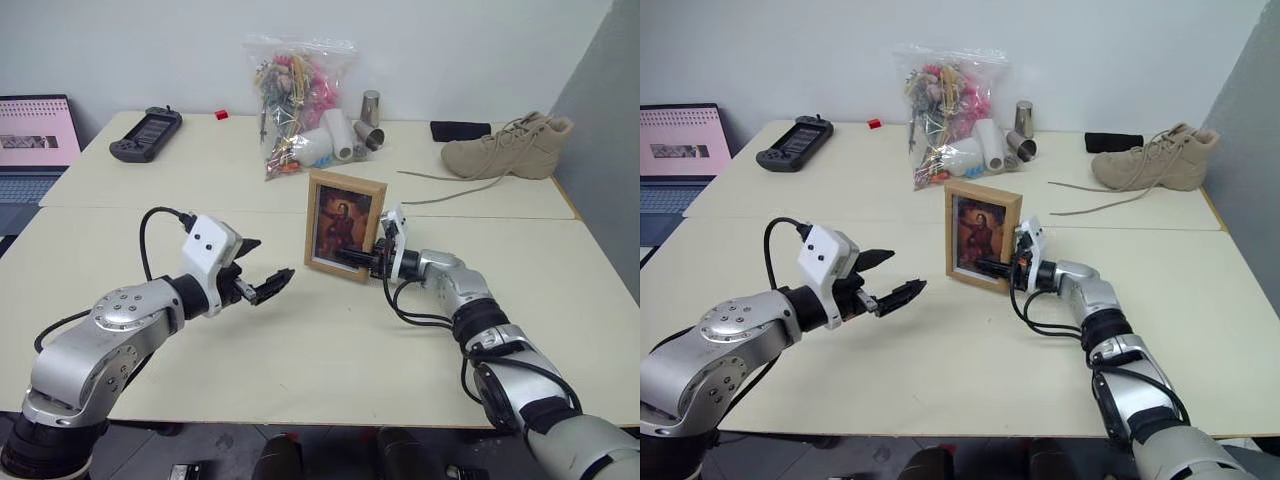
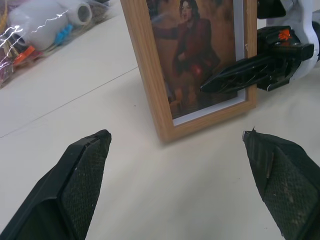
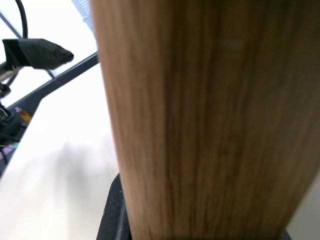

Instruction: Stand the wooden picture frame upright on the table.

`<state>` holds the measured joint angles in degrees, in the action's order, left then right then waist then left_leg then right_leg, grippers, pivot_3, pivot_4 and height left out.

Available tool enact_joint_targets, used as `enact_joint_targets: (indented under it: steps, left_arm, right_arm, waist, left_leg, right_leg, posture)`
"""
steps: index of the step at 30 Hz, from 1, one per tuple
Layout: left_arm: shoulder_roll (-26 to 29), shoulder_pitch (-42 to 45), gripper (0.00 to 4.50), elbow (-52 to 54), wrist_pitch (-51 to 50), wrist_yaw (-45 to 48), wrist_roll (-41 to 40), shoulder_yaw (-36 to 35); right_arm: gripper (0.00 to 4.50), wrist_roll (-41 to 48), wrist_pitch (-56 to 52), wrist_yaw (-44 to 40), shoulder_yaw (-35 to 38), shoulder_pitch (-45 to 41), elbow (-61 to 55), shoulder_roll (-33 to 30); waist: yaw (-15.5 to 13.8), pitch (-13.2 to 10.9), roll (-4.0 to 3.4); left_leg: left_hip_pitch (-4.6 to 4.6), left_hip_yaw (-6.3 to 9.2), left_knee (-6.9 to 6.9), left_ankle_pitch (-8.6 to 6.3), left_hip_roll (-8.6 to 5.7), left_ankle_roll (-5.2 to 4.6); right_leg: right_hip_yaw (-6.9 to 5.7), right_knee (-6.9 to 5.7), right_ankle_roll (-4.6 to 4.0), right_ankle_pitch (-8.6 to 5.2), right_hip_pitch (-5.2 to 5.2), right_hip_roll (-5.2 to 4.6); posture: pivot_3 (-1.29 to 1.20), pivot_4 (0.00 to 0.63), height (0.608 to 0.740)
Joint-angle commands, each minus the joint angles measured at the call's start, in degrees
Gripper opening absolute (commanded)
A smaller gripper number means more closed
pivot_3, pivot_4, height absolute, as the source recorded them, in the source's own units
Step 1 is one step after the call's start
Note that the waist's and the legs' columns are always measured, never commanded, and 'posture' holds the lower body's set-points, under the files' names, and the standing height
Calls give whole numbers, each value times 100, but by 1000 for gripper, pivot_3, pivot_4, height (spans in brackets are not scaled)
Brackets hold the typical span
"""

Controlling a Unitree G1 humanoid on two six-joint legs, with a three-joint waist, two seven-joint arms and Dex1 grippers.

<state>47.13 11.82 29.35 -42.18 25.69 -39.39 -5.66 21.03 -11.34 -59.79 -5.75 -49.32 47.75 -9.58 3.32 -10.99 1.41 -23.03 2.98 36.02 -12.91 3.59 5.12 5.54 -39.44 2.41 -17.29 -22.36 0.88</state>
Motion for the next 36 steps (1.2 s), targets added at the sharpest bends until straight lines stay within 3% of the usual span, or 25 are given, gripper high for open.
enact_joint_targets:
  steps: [1, 7, 18, 22, 26, 30, 36]
  left_arm:
    - [-39, 124, 4500, 26, 32, 98, 152, -102]
    - [-96, 374, 4500, -189, 21, 262, 284, -63]
    - [-11, 752, 4500, -870, 306, 933, 781, 85]
    - [-36, 920, 4500, -1128, 279, 1142, 846, 52]
    - [-45, 1084, 4500, -1454, -158, 1394, 475, -191]
    - [141, 1213, 4500, -1870, -242, 1787, 404, -347]
    - [315, 1559, 4500, -2580, -261, 2265, 432, -368]
  right_arm:
    - [855, -43, 121, -32, 149, 108, -271, 107]
    - [855, 3, -230, 6, 246, 188, -311, 134]
    - [3461, -180, -528, -133, 204, 670, -1134, -253]
    - [4479, -201, -950, -355, 162, 1256, -2208, -965]
    - [4479, -100, -1425, -419, 377, 1873, -3522, -1988]
    - [4479, 416, -2350, -261, 755, 1981, -4727, -2595]
    - [4479, 1201, -3565, 345, 1071, 2117, -6248, -2714]
  waist:
    - [0, 0, 0]
    - [0, 0, 0]
    - [-11, 0, 0]
    - [-27, 0, 0]
    - [-48, -1, -2]
    - [45, -3, -3]
    - [104, -2, -2]
  left_leg:
    - [0, 0, 0, 0, 0, 0]
    - [3, 1, 1, 0, 0, 0]
    - [2, 2, 1, 0, 0, 0]
    - [0, 3, 0, 0, -2, 0]
    - [-5, 4, -1, -1, -5, 0]
    - [1, 2, 0, -1, -1, -1]
    - [8, 11, -1, -1, 5, -2]
  right_leg:
    - [0, -1, 0, 0, 0, 0]
    - [-1, -5, 0, 0, 1, 0]
    - [-3, -4, 0, 0, 2, 1]
    - [-3, 1, 1, -1, 4, 1]
    - [-2, 9, 2, -1, 3, -1]
    - [4, 4, 9, -5, 2, 4]
    - [2, -4, 21, -13, 4, 15]
  posture:
    - [0, 150, 740]
    - [0, 150, 740]
    - [0, 150, 740]
    - [0, 150, 740]
    - [0, 150, 740]
    - [0, 150, 740]
    - [0, 150, 740]
